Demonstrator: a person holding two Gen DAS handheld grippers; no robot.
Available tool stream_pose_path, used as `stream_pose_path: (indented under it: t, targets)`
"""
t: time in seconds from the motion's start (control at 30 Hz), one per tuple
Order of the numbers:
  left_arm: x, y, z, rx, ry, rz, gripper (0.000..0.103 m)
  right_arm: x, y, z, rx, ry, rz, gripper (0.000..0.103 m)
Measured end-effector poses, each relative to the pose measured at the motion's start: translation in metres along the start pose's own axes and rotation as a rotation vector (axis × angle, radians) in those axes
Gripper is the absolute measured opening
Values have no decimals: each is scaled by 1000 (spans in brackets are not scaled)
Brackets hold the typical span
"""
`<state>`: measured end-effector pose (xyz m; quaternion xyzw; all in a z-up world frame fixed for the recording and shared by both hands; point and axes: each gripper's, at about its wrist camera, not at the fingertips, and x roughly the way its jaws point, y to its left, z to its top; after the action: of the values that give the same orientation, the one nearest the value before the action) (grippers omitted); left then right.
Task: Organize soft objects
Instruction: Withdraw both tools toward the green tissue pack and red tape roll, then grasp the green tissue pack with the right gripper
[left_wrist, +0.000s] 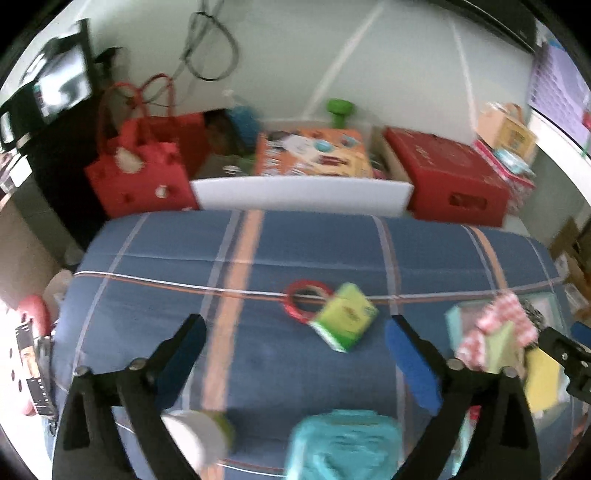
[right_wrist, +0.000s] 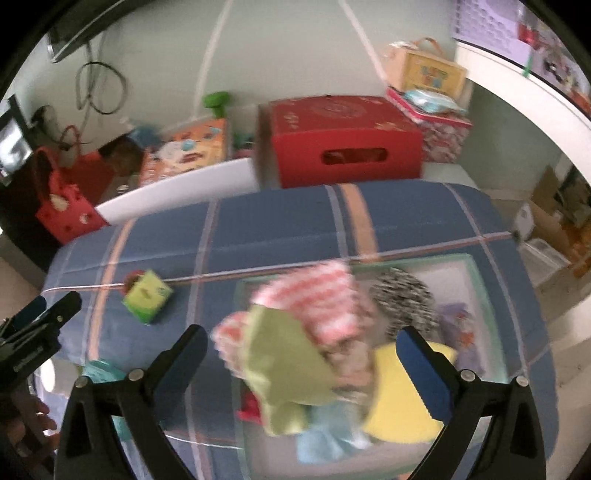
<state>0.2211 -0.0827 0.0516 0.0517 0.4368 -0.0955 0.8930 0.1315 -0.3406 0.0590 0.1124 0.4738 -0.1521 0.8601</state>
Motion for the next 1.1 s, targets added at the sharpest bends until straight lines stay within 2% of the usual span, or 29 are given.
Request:
stream_pose_path:
  t: [0.13, 0.3, 0.5, 0.73, 1.0, 1.1]
  targets:
    - [1, 36, 4, -93, -16, 13, 99, 2, 36, 4, -56, -28, 48, 103]
    - [10, 55, 11, -134, -9, 7, 99, 10, 73, 6, -110, -41, 94, 103]
    - [34, 57, 13, -147, 28, -10, 99, 37, 100, 6, -156, -6, 104, 103]
    - [61, 67, 7, -218, 106, -56, 99, 73, 120, 2, -193, 55, 114, 103]
    - [95, 59, 2, -250, 203, -115, 99, 98, 141, 0, -234, 101, 131, 103]
    - [101, 55, 2, -256, 213, -130, 99, 108, 147, 0, -237, 118, 149, 103]
